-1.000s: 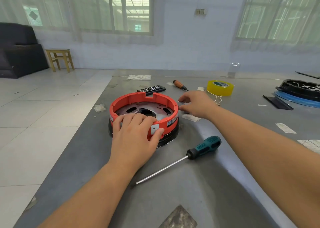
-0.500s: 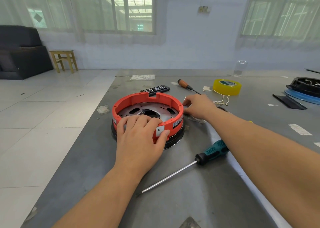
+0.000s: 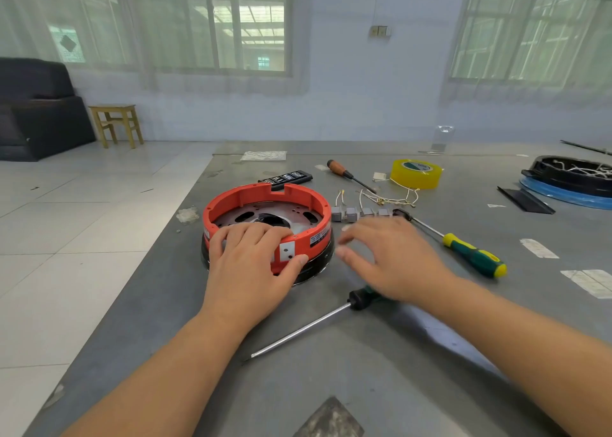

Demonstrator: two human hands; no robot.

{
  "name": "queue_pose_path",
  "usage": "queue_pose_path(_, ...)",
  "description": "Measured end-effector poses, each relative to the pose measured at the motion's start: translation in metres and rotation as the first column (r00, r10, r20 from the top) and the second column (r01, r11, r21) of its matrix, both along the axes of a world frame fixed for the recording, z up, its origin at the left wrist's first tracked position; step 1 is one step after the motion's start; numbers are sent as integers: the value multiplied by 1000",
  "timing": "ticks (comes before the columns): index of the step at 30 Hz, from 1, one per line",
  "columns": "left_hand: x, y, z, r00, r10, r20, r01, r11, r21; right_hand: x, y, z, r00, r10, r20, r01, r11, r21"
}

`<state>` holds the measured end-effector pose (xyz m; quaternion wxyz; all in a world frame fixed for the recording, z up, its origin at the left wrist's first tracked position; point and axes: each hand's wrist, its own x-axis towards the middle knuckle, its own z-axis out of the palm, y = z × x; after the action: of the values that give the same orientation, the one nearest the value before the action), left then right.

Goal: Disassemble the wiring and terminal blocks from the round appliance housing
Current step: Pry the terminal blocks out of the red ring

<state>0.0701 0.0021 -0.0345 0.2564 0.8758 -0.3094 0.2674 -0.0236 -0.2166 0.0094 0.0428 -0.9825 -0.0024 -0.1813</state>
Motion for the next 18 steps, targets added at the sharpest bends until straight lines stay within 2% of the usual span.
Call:
queue_pose_path(5,-2,8,3,999,-40,-12,40,996,74,-55,-4,-34,992,40,-120,-50,995,-84)
queue_pose_path(8,-4,13,4,999,-29,-20,31,992,125,-60,-10,-35,990,61,-130,-73,993,-94)
queue_pose_path(13,-10,18,6,1000,-4,-17,6,993,118,-63,-27,-27,975,149,-162,-176,971,-165)
queue_pose_path(15,-10,20,6,1000,0,-23,3,993,114,-68,-39,-22,984,121,-132,-146,969,-200)
queue_pose_path(18,-7,20,4,1000,-8,-21,10,995,103,-75,-60,-14,999,40,-7,-41,971,-238)
